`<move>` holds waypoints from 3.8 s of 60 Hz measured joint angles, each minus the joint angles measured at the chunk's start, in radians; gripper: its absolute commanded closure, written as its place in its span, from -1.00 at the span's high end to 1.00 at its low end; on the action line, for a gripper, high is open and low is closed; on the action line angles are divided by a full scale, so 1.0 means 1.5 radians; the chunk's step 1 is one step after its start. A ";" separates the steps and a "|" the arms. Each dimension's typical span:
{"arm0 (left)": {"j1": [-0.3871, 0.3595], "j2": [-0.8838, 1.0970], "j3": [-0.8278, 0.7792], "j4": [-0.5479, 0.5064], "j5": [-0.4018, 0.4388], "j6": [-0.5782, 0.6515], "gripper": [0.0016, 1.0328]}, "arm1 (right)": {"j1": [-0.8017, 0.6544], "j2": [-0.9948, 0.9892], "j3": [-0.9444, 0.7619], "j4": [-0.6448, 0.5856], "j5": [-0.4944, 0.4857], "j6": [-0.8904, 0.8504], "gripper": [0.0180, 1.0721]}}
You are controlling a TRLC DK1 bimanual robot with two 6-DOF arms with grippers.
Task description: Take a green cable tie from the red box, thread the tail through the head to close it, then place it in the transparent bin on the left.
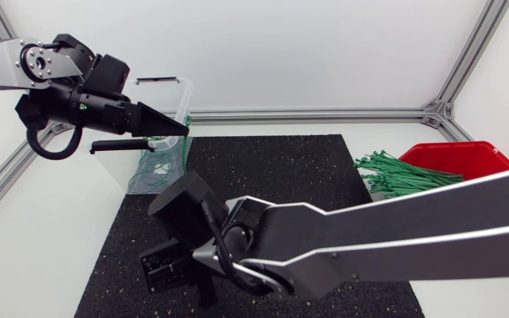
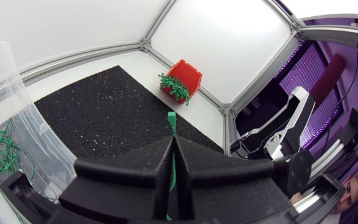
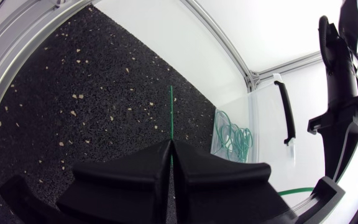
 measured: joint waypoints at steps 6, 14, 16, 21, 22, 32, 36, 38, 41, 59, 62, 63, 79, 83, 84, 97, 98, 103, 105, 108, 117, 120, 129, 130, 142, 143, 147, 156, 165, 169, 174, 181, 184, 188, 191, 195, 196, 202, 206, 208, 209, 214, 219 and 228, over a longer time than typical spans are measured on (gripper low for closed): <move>0.000 -0.005 -0.001 0.000 0.000 0.000 -0.94 | -0.011 -0.011 0.002 -0.028 -0.036 0.030 -0.90; 0.000 -0.005 -0.003 -0.001 0.003 0.002 -0.94 | -0.030 -0.018 0.017 -0.127 -0.110 0.075 -0.90; 0.000 -0.005 -0.004 -0.001 0.003 0.002 -0.94 | -0.038 -0.018 0.031 -0.166 -0.126 0.088 -0.90; 0.000 -0.005 -0.005 -0.002 0.003 0.002 -0.94 | -0.061 -0.021 0.054 -0.204 -0.181 0.114 -0.90; 0.000 -0.005 -0.005 -0.002 0.004 0.002 -0.94 | -0.065 -0.023 0.057 -0.208 -0.188 0.116 -0.90; 0.000 -0.009 -0.006 -0.002 0.005 0.003 -0.94 | -0.085 -0.081 0.037 -0.178 -0.215 0.130 -0.90; -0.002 -0.017 -0.015 0.001 0.005 0.005 -0.94 | -0.083 -0.108 0.022 -0.182 -0.225 0.131 -0.90; -0.002 -0.021 -0.020 0.000 0.005 0.005 -0.94 | -0.079 -0.116 0.022 -0.193 -0.235 0.134 -0.90; -0.005 -0.026 -0.025 0.001 0.005 0.005 -0.94 | -0.075 -0.126 0.022 -0.222 -0.264 0.145 -0.90; -0.010 -0.035 -0.050 0.017 0.004 0.006 -0.94 | -0.085 -0.141 0.139 -0.419 -0.407 0.271 -0.90; -0.010 -0.044 -0.062 0.030 0.004 0.007 -0.94 | -0.107 -0.140 0.167 -0.432 -0.425 0.293 -0.90; -0.010 -0.048 -0.065 0.034 0.004 0.007 -0.94 | -0.114 -0.139 0.173 -0.435 -0.430 0.297 -0.90; -0.007 -0.155 -0.174 0.193 -0.003 -0.013 -0.93 | -0.208 -0.099 0.199 -0.457 -0.507 0.365 -0.90; -0.005 -0.204 -0.229 0.295 -0.019 -0.053 -0.93 | -0.222 -0.093 0.199 -0.457 -0.526 0.375 -0.90; -0.005 -0.218 -0.245 0.330 -0.027 -0.066 -0.93 | -0.225 -0.093 0.199 -0.457 -0.530 0.377 -0.90; -0.036 -0.340 -0.394 0.598 -0.101 -0.213 -0.94 | -0.254 -0.093 0.196 -0.456 -0.579 0.402 -0.90; -0.037 -0.344 -0.399 0.601 -0.102 -0.219 -0.94 | -0.256 -0.093 0.195 -0.456 -0.584 0.405 -0.90; -0.040 -0.350 -0.407 0.608 -0.111 -0.244 -0.94 | -0.270 -0.093 0.194 -0.457 -0.600 0.415 -0.90; -0.041 -0.351 -0.407 0.610 -0.113 -0.250 -0.94 | -0.277 -0.094 0.194 -0.457 -0.601 0.420 -0.90; -0.043 -0.356 -0.409 0.610 -0.114 -0.260 -0.94 | -0.289 -0.100 0.194 -0.463 -0.606 0.428 -0.90; -0.070 -0.380 -0.418 0.617 -0.119 -0.285 -0.94 | -0.316 -0.125 0.194 -0.504 -0.620 0.437 -0.90; -0.089 -0.388 -0.428 0.626 -0.135 -0.288 -0.94 | -0.324 -0.131 0.195 -0.527 -0.623 0.437 -0.90; -0.145 -0.392 -0.465 0.653 -0.186 -0.301 -0.94 | -0.358 -0.142 0.203 -0.600 -0.623 0.436 -0.90; -0.150 -0.392 -0.468 0.656 -0.188 -0.303 -0.94 | -0.362 -0.145 0.203 -0.605 -0.623 0.436 -0.90; -0.193 -0.390 -0.500 0.727 -0.237 -0.318 -0.94 | -0.400 -0.175 0.204 -0.647 -0.624 0.426 -0.90; -0.195 -0.390 -0.503 0.734 -0.238 -0.318 -0.93 | -0.401 -0.175 0.204 -0.649 -0.623 0.426 -0.90; -0.201 -0.382 -0.508 0.755 -0.247 -0.320 -0.93 | -0.408 -0.176 0.204 -0.658 -0.624 0.421 -0.90; -0.202 -0.354 -0.519 0.814 -0.254 -0.329 -0.93 | -0.416 -0.176 0.199 -0.666 -0.631 0.411 -0.90; -0.205 -0.322 -0.533 0.842 -0.254 -0.334 -0.93 | -0.417 -0.171 0.199 -0.682 -0.636 0.409 -0.90; -0.207 -0.311 -0.541 0.853 -0.254 -0.341 -0.93 | -0.417 -0.162 0.199 -0.693 -0.636 0.408 -0.90; -0.207 -0.295 -0.546 0.882 -0.253 -0.353 -0.93 | -0.417 -0.146 0.199 -0.702 -0.636 0.406 -0.90; -0.207 -0.272 -0.547 0.925 -0.254 -0.372 -0.93 | -0.418 -0.126 0.203 -0.706 -0.636 0.406 -0.90; -0.207 -0.264 -0.547 0.944 -0.254 -0.381 -0.93 | -0.419 -0.120 0.206 -0.710 -0.636 0.406 -0.90; -0.207 -0.259 -0.548 0.964 -0.254 -0.392 -0.93 | -0.421 -0.114 0.215 -0.725 -0.636 0.406 -0.90; -0.207 -0.258 -0.550 0.977 -0.254 -0.400 -0.93 | -0.421 -0.110 0.225 -0.736 -0.636 0.406 -0.90; -0.207 -0.258 -0.550 0.983 -0.253 -0.410 -0.93 | -0.421 -0.108 0.243 -0.750 -0.636 0.406 -0.90; -0.208 -0.258 -0.550 0.984 -0.254 -0.416 -0.93 | -0.421 -0.107 0.248 -0.754 -0.636 0.406 -0.90; -0.217 -0.259 -0.550 0.984 -0.253 -0.431 -0.93 | -0.421 -0.107 0.281 -0.775 -0.636 0.406 -0.90; -0.223 -0.266 -0.551 0.983 -0.254 -0.438 -0.93 | -0.421 -0.107 0.299 -0.788 -0.636 0.406 -0.90; -0.225 -0.271 -0.551 0.984 -0.253 -0.443 -0.93 | -0.421 -0.107 0.305 -0.791 -0.635 0.406 -0.90; -0.226 -0.274 -0.551 0.984 -0.254 -0.444 -0.93 | -0.421 -0.107 0.310 -0.794 -0.635 0.406 -0.90; -0.229 -0.291 -0.551 0.984 -0.254 -0.456 -0.93 | -0.420 -0.107 0.327 -0.811 -0.634 0.406 -0.90; -0.237 -0.308 -0.551 0.984 -0.254 -0.462 -0.93 | -0.420 -0.107 0.344 -0.826 -0.629 0.406 -0.90; -0.249 -0.333 -0.551 0.984 -0.254 -0.468 -0.93 | -0.418 -0.107 0.359 -0.838 -0.622 0.406 -0.90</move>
